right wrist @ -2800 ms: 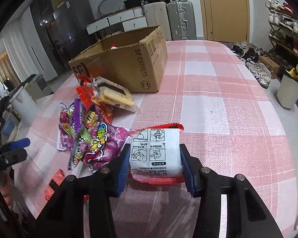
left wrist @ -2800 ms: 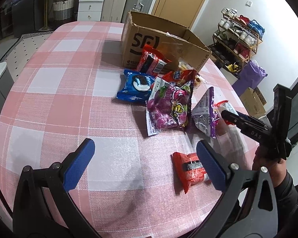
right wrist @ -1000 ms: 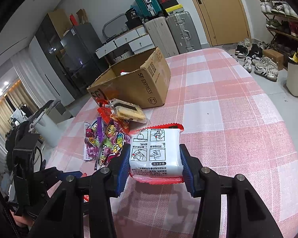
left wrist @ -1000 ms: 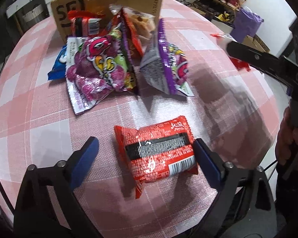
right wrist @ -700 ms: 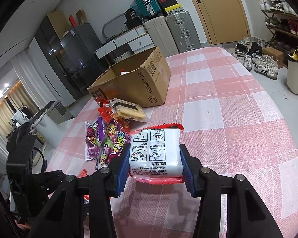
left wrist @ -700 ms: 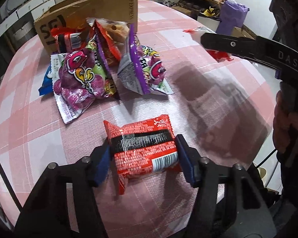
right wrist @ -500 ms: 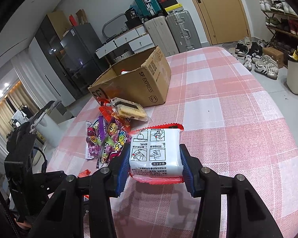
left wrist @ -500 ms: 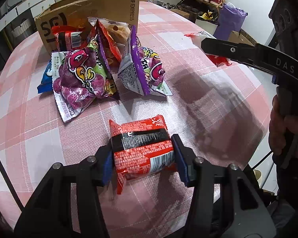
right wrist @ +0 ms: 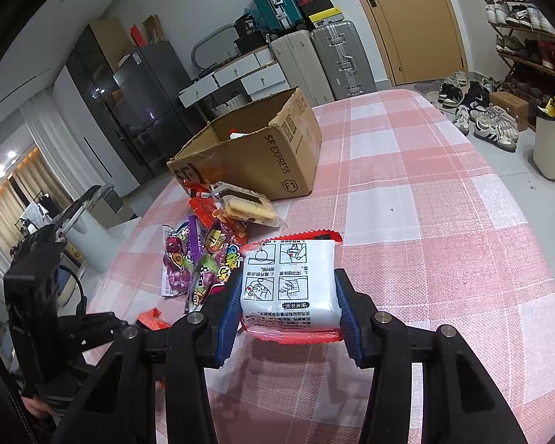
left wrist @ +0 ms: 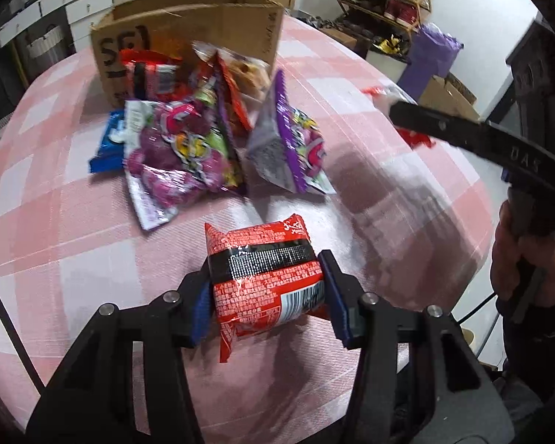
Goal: Organize snacks
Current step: 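Carry red pack with left gripper while right gripper carries white packet over box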
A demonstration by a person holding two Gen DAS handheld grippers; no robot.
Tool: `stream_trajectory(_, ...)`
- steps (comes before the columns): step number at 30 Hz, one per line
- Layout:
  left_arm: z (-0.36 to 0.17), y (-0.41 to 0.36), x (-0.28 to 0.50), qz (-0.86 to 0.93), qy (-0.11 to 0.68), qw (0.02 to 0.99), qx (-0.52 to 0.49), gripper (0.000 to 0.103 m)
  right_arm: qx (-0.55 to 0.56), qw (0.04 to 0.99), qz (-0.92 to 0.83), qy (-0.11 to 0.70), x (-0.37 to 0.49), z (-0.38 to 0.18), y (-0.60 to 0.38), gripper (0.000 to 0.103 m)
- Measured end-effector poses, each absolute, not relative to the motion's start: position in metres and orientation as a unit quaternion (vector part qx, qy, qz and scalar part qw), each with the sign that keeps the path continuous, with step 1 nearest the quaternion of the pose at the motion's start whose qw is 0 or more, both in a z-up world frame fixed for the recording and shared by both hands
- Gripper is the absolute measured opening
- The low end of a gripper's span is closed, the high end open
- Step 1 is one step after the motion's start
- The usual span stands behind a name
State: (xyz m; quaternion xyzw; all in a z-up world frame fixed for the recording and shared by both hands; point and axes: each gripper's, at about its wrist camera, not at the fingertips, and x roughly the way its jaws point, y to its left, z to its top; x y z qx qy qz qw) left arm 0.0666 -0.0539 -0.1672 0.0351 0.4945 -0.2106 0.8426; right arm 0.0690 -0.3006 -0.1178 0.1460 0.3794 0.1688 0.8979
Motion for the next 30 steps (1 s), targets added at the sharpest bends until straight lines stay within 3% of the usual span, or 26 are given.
stream_trajectory(15,-0.1,0.011,0.101,-0.19,0.439,0.878,-0.013,0.048,0.16,0.898,0.196,0.359,0.076,-0.085,-0.297,0.048)
stream_trajectory(30,-0.027,0.015,0.167,-0.171,0.386,0.907,0.001,0.048,0.121,0.906,0.25,0.319,0.127,-0.02,-0.268,0.048)
